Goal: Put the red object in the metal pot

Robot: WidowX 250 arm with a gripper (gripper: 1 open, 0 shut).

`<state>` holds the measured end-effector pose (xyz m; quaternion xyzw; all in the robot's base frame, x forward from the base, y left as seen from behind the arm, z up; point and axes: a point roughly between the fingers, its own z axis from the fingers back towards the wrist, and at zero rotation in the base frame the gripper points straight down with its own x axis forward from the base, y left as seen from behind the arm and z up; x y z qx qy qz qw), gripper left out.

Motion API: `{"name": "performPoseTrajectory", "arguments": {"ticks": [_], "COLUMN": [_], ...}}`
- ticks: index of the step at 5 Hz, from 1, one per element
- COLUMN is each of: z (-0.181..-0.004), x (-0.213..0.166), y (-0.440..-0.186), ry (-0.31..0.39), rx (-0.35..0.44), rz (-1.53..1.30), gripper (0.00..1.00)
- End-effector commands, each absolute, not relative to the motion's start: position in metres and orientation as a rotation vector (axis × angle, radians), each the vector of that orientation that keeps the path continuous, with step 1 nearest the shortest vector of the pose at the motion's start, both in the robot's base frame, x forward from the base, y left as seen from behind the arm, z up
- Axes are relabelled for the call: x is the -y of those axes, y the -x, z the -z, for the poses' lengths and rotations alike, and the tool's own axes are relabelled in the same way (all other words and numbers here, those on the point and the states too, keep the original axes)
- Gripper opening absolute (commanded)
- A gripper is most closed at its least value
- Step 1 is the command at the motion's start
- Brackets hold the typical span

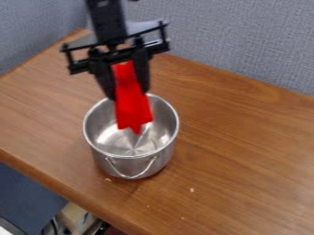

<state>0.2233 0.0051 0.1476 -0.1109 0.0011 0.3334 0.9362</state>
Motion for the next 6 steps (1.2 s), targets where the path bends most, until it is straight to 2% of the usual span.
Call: {"name": "performPoseTrajectory", "arguments": {"ticks": [1,3,6], "z": [-0.149,-0.116,-0.117], "x": [-0.021,0.006,0.003], "y": [-0.214,-0.218,-0.211], "ry": [0.212,0.139,0.15], "rx": [0.044,0.051,0.046], "rz": [-0.74,-0.756,-0.827], "gripper": [0.0,0.0,0.0]}}
